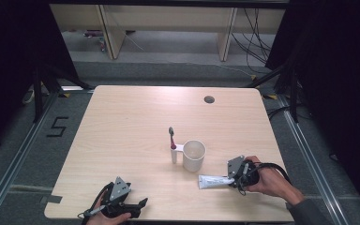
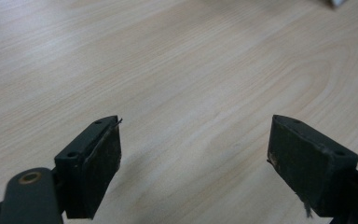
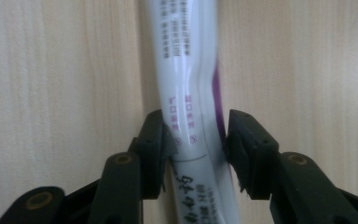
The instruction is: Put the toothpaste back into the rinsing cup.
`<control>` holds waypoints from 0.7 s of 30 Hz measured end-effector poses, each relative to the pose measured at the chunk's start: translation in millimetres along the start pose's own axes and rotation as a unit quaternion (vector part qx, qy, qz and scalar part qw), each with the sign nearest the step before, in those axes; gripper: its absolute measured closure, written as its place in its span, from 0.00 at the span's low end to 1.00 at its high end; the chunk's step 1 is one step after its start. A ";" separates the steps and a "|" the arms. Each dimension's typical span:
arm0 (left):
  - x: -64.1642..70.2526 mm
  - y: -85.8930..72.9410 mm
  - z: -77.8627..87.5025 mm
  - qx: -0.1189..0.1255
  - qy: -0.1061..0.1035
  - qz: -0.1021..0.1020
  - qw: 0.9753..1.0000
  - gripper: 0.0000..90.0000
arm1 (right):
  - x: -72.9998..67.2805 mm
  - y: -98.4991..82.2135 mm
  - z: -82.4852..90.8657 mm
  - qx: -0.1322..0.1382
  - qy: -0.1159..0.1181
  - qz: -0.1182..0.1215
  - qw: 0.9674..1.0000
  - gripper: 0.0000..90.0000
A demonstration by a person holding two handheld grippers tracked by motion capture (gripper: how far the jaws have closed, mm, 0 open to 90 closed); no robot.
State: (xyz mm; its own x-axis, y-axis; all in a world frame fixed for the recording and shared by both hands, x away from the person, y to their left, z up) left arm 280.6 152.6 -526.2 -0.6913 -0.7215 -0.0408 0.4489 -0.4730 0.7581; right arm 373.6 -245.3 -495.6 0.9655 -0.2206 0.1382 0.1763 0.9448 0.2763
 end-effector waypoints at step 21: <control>2.2 0.5 -1.7 -0.005 -0.001 -0.005 1.000 0.19 | 4.0 9.4 5.0 -0.049 0.006 -0.009 0.999 0.82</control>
State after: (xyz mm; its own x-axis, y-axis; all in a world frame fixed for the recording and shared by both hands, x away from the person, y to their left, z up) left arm 280.3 149.9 -527.1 -0.6972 -0.7153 -0.0475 0.4469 -0.4855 0.7514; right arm 378.1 -238.6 -487.7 0.9641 -0.2355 0.1229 0.2112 0.9601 0.1833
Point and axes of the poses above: each handheld gripper's, and its own axes: z roughly backward along the jaws, y roughly out of its top, x roughly to its right, the point moved 2 cm from there along -z, roughly forward along the jaws, and after that the axes turned 7 degrees about -z, right-handed, at the moved point
